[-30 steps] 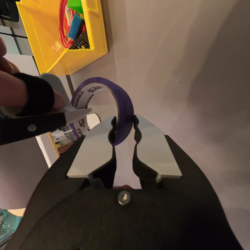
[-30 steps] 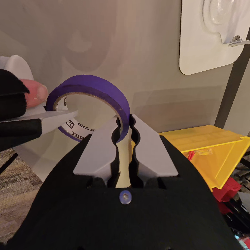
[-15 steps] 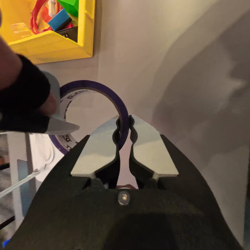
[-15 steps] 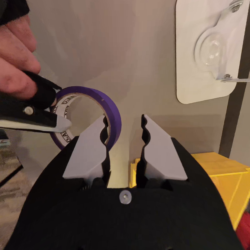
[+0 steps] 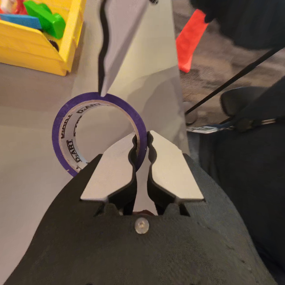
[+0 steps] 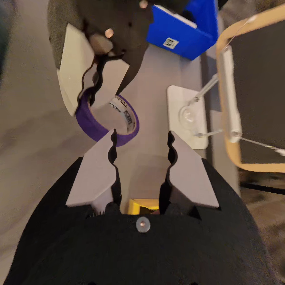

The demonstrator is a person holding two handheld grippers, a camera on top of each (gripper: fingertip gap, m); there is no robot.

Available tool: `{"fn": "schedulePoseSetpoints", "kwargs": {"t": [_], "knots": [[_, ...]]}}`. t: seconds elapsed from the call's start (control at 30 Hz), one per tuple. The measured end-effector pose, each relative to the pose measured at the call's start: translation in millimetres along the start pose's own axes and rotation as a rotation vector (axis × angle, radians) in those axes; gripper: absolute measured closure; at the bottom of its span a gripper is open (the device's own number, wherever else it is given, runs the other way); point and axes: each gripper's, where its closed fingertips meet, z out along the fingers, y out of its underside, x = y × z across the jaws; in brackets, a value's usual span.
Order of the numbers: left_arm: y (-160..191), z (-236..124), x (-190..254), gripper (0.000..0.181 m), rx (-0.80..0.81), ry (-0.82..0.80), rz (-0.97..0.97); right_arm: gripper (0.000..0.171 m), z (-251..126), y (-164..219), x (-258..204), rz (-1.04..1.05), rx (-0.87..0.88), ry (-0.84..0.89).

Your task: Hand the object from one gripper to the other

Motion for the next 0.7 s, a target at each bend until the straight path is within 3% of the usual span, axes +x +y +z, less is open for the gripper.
{"fn": "schedulePoseSetpoints", "kwargs": {"t": [0.07, 0.2, 0.33, 0.43, 0.53, 0.63, 0.7], "knots": [[-7, -9, 8, 0.171, 0.06, 0.119, -0.057, 0.122, -9, -10, -12, -0.18, 0.043, 0.114], [-16, -20, 6, 0.171, 0.163, 0.237, -0.161, 0.112, -15, -17, -36, -0.382, 0.039, 0.222], [-23, -27, 7, 0.172, 0.236, 0.316, -0.198, 0.12, -9, -19, -36, -0.521, -0.029, 0.409], [-30, -30, 17, 0.171, 0.288, 0.386, -0.198, 0.144, -7, -20, -25, -0.658, -0.087, 0.626], [-34, -34, 20, 0.171, 0.326, 0.427, -0.212, 0.151, -9, -25, -23, -0.675, -0.077, 0.72], [-33, -36, 20, 0.171, 0.353, 0.47, -0.233, 0.155, -7, -23, -20, -0.599, -0.085, 0.681], [-35, -36, 11, 0.162, 0.382, 0.394, -0.214, 0.163, -7, -18, -15, -0.526, -0.102, 0.636]]}}
